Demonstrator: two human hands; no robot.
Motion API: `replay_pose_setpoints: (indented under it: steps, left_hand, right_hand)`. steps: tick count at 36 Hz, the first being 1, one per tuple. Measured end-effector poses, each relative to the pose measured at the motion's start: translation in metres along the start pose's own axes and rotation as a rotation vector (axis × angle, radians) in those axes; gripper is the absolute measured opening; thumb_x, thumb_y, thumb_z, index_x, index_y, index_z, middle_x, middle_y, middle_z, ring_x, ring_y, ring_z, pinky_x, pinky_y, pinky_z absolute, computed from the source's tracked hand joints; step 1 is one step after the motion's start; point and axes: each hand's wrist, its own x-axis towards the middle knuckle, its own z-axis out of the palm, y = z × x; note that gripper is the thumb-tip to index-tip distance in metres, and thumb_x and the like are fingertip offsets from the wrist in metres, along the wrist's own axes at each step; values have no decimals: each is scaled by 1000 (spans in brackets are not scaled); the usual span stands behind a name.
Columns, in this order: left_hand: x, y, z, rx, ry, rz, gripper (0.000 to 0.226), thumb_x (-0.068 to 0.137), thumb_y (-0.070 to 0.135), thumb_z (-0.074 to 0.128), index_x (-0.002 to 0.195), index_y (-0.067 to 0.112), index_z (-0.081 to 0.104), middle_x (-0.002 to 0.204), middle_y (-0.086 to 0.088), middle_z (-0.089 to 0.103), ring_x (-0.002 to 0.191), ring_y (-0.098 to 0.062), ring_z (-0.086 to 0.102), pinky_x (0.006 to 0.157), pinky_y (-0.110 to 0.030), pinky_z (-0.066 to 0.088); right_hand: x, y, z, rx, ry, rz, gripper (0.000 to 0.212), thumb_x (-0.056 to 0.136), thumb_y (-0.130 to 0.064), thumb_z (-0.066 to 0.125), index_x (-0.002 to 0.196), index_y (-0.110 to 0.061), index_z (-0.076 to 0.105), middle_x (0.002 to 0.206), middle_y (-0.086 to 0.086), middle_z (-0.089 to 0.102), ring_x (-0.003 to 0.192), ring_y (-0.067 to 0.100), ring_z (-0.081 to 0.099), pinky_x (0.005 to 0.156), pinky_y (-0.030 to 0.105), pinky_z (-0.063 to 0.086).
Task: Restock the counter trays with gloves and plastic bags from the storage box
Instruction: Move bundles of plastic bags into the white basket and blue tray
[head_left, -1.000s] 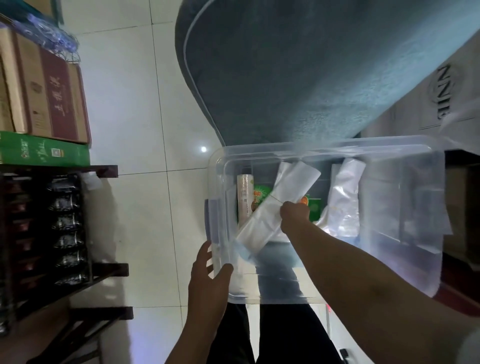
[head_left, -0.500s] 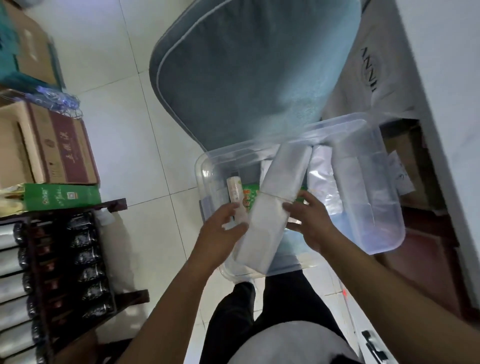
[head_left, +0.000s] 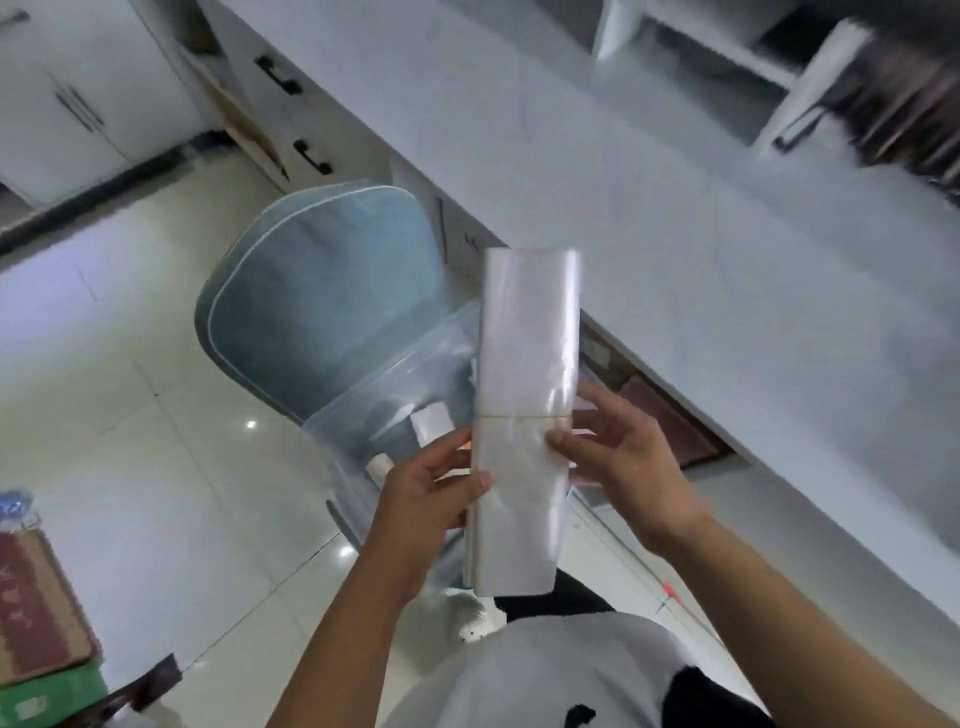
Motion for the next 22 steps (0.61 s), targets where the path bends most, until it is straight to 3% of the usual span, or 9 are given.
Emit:
replay_pose_setpoints:
  steps: [6,9,11,13,16,20,22]
  left_hand:
    - [-18,-2,62,67,-265,81,43,84,11,71,118,38,70,105,-4,75,95,-27,73,82,-44,61]
    - [-30,2,104,70,-395,75,46,77,20,73,119,40,70,103,-5,76,93,-25,73,75,-40,61]
    - [-39,5,138,59,-494,67,48,77,18,73,121,36,69,103,-7,76,92,-25,73,72,-35,59]
    - [-48,10,172,47,-571,71,53,80,9,74,126,33,66,106,-9,76,95,-27,72,77,-38,59]
    - [-56,17,215,96,-668,78,55,86,2,69,132,33,60,109,-10,74,102,-28,71,86,-43,59]
    - [-54,27,260,219,-793,88,49,89,12,68,129,40,61,108,-5,76,99,-21,72,77,-26,58]
    - [-46,32,282,277,-821,102,48,86,19,69,128,42,62,109,-4,76,103,-19,71,85,-27,53]
  right_hand:
    - [-92,-5,-44,-86,228,-137,56,85,8,66,130,-24,57,105,6,74,92,29,73,72,37,60]
    - [-138,-12,-71,-111,339,-158,69,85,6,67,132,-43,52,110,6,73,93,33,72,75,49,61]
    - [-169,-17,-94,-81,413,-161,76,86,7,66,137,-45,45,114,7,72,95,36,71,78,56,59]
    - [-194,-23,-117,-43,498,-168,77,85,6,67,136,-47,44,114,7,72,95,34,72,74,52,60]
    - [-219,-25,-149,60,621,-165,79,83,7,68,137,-45,44,112,8,73,89,26,73,60,33,57]
    - [-233,-22,-192,166,662,-178,76,81,8,67,133,-45,51,114,11,72,91,29,71,61,38,57]
    - [-235,-22,-214,207,642,-192,74,79,6,68,130,-47,55,114,12,72,93,30,71,63,40,58]
